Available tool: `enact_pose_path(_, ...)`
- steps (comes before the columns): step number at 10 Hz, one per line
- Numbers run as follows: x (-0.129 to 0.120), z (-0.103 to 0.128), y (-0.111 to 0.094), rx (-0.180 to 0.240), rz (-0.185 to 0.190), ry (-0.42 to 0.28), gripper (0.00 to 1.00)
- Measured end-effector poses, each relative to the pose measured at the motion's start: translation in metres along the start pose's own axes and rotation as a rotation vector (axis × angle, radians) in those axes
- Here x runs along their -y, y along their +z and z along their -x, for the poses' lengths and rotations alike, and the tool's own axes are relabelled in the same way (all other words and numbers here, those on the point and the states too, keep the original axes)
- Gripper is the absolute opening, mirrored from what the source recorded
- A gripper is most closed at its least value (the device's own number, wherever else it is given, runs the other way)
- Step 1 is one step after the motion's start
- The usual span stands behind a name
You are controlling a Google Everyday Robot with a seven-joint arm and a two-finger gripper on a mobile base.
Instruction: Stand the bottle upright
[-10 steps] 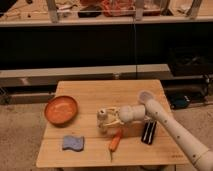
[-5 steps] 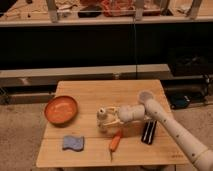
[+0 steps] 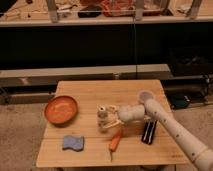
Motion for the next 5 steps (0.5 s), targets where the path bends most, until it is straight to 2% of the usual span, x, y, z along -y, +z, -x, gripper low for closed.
enact_pose_path(3,-0.0017,-0.0032,0.0003,-0.018,0.0,0.01,0.8)
enact_pose_path(5,-0.0022,-0.0047,-0.0015,-0.045,-0.011,0.012,0.8)
